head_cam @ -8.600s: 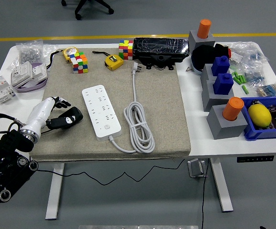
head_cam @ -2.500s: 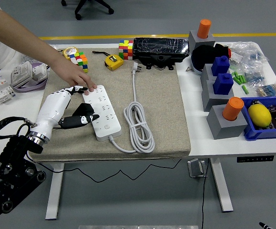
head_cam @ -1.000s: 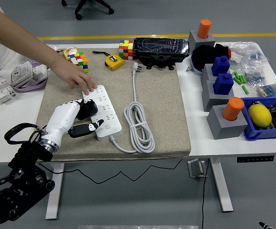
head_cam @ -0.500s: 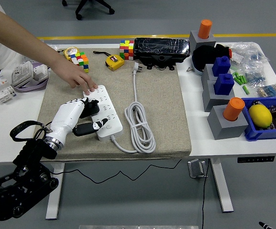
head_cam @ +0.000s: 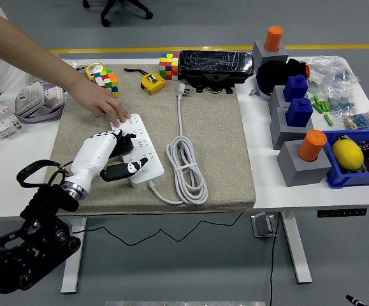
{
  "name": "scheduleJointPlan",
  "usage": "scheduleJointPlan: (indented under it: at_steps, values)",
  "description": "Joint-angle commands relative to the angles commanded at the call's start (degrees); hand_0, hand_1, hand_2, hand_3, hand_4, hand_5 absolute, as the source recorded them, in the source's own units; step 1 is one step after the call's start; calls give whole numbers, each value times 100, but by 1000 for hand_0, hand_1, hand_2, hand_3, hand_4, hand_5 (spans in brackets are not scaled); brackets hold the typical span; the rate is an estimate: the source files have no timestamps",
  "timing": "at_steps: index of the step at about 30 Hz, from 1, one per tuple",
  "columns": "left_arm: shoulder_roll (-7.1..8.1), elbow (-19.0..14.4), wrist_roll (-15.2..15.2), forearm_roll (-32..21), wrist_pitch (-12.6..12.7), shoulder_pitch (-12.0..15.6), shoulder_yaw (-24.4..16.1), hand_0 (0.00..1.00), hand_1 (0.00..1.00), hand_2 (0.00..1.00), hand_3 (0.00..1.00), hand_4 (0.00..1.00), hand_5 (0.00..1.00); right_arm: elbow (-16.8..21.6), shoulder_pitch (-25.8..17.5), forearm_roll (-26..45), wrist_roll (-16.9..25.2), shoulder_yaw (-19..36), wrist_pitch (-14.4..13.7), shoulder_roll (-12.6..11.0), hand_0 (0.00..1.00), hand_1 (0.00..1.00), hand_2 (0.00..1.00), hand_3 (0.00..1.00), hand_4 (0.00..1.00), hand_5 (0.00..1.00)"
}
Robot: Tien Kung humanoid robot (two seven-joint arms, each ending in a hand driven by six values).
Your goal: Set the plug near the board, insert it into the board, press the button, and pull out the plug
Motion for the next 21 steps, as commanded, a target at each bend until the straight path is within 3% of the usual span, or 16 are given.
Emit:
scheduleJointPlan:
  at_steps: [6,10,14,15,16,18,20,21]
  values:
    - [4,-17,-8,-7,-2,-5,6,728,747,739,742,834,581,-2,3,1,6,12,-5,-2,650,647,647,568,992,561]
    - [26,-155,-139,-26,138,24,-54,727,736,729,732,834,580,1,2,-6,11,38,-10,5,650,647,647,568,993,559]
    - [89,-539,-221,-62,208,64,-130,727,736,729,732,834,580,-4,-4,-9,10,34,-9,4,650,647,647,568,993,559]
    - [110,-676,-220,-81,199,81,-150,664,650,655,724,833,575,-4,-6,-9,11,35,-10,4,650,647,646,568,992,561]
    - [136,-820,-213,-119,162,104,-173,664,650,655,724,833,575,-4,-6,-9,10,31,-8,3,650,647,646,568,992,561]
    - [180,-1037,-168,-179,59,142,-209,664,650,655,724,833,575,-3,-6,-14,9,31,-7,2,650,647,646,568,992,561]
    - [256,-1385,-43,-274,-240,210,-283,664,650,655,724,833,575,-2,-8,-16,9,33,-8,1,650,647,646,568,992,561]
    - [275,-1510,5,-290,-374,227,-305,374,439,492,722,836,563,-3,-8,-18,8,32,-7,1,650,647,646,568,992,562]
